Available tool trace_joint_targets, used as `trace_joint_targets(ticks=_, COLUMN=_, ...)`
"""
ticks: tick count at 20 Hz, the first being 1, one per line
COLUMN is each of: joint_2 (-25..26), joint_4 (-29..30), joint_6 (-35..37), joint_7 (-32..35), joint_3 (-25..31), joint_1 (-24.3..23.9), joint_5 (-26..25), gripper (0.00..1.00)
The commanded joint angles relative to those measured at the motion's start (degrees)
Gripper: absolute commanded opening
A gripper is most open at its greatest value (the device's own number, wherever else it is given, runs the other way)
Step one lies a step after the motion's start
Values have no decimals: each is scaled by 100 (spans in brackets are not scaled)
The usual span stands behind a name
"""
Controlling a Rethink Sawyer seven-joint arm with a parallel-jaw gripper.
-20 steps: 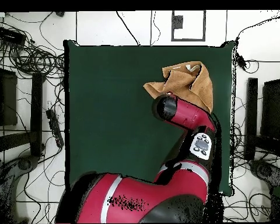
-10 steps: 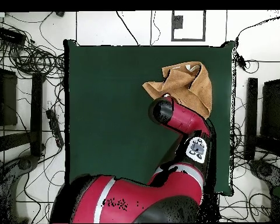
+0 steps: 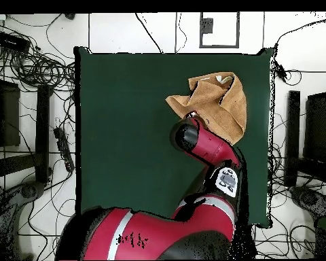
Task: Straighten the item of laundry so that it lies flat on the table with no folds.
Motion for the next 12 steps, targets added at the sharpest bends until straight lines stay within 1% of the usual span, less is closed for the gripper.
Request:
trace_joint_targets(ticks=1, joint_2=333, joint_4=1291, joint_6=-152, joint_7=1633, joint_3=1455, joint_1=239, joint_5=333, gripper=100)
trace_joint_targets(ticks=7, joint_2=380, joint_4=1390, joint_6=-479, joint_7=1752, joint_3=1316, joint_1=492, joint_5=588, gripper=100)
trace_joint_targets(ticks=12, joint_2=381, joint_4=1543, joint_6=-803, joint_7=1620, joint_3=1625, joint_1=272, joint_5=541, gripper=100)
